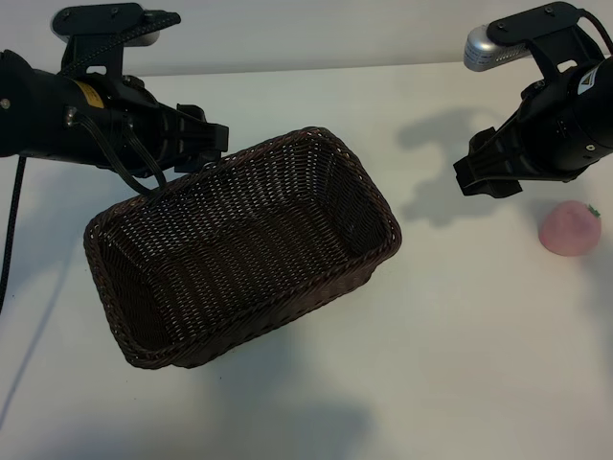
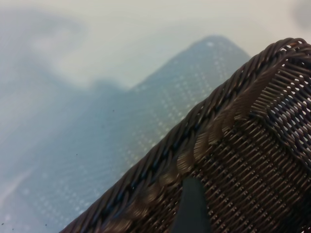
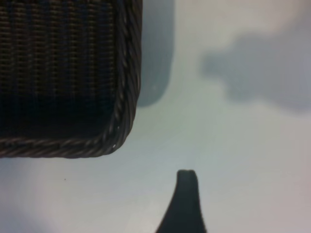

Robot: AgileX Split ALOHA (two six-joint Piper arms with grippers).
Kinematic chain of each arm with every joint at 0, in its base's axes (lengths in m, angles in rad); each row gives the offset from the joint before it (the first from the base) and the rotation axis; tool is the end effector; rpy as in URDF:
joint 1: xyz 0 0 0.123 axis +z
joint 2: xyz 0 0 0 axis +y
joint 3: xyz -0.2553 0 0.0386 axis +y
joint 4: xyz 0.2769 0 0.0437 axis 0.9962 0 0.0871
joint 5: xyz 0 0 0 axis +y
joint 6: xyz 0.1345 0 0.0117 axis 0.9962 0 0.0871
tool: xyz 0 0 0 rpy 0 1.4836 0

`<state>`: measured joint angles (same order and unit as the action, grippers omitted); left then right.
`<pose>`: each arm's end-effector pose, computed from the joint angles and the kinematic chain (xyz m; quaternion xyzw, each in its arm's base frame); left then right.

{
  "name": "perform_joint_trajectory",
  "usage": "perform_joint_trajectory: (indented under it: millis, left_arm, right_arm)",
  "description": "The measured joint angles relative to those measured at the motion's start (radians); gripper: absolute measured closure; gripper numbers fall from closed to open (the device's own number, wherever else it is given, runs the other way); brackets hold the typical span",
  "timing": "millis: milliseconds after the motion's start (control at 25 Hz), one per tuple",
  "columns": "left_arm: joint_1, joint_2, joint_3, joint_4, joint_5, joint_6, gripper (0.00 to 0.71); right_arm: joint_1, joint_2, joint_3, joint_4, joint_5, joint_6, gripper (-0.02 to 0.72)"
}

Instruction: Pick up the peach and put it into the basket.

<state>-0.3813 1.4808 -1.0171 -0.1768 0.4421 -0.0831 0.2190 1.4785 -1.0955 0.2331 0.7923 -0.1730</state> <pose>0.3445 -0.1491 0.1982 0.0780 0.9252 -0.1469 0.3412 0.3382 0.0980 0.2007 -0.1295 0.9576 0.1053 0.2350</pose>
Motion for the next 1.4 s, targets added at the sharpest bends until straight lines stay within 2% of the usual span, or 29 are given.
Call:
perform_joint_trajectory:
  millis: [1040, 1400]
  left_arm:
    - [0.0, 0.0, 0.0, 0.0, 0.0, -0.001, 0.116]
    - [0.0, 0.0, 0.0, -0.007, -0.043, -0.003, 0.117]
  right_arm:
    - [0.0, 0.0, 0.0, 0.001, -0.007, 0.0, 0.108]
    - [0.0, 0.0, 0.0, 0.001, -0.014, 0.0, 0.108]
